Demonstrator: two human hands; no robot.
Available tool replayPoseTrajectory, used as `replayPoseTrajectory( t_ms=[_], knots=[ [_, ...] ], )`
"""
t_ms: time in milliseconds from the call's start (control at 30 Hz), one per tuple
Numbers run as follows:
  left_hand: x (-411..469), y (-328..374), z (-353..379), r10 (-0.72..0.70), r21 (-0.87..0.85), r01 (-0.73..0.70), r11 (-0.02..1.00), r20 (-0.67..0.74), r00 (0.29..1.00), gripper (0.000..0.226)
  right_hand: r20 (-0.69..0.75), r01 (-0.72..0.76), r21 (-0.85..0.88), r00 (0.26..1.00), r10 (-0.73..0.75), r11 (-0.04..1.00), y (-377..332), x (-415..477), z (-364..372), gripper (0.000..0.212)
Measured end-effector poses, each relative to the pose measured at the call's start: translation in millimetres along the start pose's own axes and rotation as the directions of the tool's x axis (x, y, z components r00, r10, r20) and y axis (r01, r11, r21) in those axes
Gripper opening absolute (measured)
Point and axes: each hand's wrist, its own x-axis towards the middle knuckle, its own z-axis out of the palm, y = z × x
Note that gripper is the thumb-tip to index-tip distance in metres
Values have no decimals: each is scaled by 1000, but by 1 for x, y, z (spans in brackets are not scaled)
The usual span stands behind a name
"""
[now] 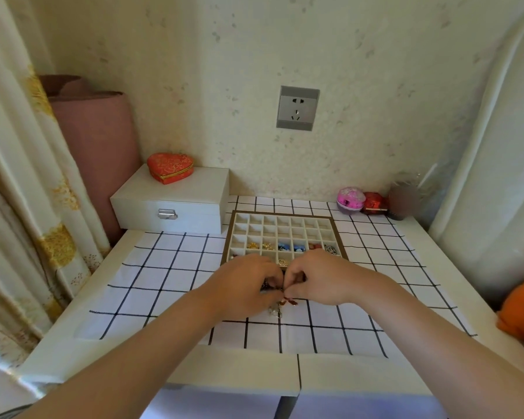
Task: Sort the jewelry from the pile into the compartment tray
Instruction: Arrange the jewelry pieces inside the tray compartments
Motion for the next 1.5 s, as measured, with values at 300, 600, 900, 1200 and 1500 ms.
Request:
replayPoseTrajectory(
  t_ms=[300, 600, 900, 1200, 1500],
  knots=[
    [5, -5, -28, -350, -588, 334, 736, 92, 932, 28, -280, 127, 377, 960, -18, 917, -4, 10, -17, 12],
    [9, -17, -37, -529, -837, 338, 430, 70, 846, 22, -380, 141, 358, 925, 6, 923, -23, 30, -12, 9],
    [11, -31, -42, -581, -871, 283, 402, -3, 814, 12, -490, 148, 308, 872, 23, 940, -38, 56, -5, 22],
    [15, -52, -50, -606, -774, 286, 565, -153, 781, 10, -603, 158, 246, 797, 23, 956, -44, 86, -3, 10],
    [4, -70, -25, -580, -355, 519, 777, -83, 811, 31, -525, -137, -112, 849, 58, 984, -49, 120, 13, 15]
  ],
)
